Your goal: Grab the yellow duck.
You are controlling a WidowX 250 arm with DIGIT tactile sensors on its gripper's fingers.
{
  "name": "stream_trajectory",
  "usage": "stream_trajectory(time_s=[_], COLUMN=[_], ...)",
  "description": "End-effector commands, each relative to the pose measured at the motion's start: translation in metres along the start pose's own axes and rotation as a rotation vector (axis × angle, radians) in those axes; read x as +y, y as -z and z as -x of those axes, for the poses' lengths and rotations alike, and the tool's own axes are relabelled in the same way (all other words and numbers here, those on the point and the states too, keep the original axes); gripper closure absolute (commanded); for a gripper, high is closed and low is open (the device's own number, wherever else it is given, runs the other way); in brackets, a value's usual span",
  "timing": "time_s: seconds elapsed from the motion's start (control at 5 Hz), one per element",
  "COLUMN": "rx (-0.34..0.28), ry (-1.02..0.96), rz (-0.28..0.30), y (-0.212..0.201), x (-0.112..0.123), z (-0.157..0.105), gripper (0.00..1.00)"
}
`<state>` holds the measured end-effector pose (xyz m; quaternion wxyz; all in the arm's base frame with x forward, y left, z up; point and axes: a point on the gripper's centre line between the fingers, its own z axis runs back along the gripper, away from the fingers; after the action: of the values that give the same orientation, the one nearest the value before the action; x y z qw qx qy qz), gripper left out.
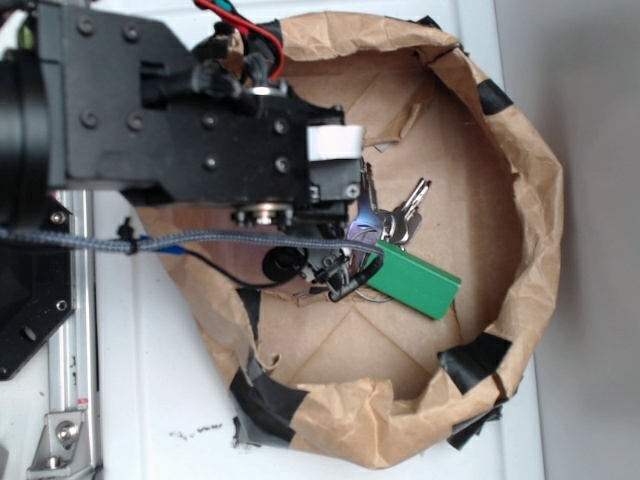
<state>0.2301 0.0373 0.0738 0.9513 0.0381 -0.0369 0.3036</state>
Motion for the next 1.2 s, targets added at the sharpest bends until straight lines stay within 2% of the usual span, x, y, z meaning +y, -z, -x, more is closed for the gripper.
stream_trajectory(time_s=[0.0, 0.2, 0.4, 0.8, 1.0], rx=[-0.088, -0.082, -0.110, -0.106, -0.096], ry=[0.016, -0.019, 0.006, 0.030, 0.042], rz=[0.027, 0.084, 0.117, 0.099, 0.095], y=[0.010, 0.015, 0.013, 0.017, 0.021], x=[0.016, 0.028, 0.028, 0.021, 0.020], z=[-0.001, 0.000, -0.001, -0.010, -0.005], gripper=[0.00, 0.00, 0.00, 0.00, 0.00])
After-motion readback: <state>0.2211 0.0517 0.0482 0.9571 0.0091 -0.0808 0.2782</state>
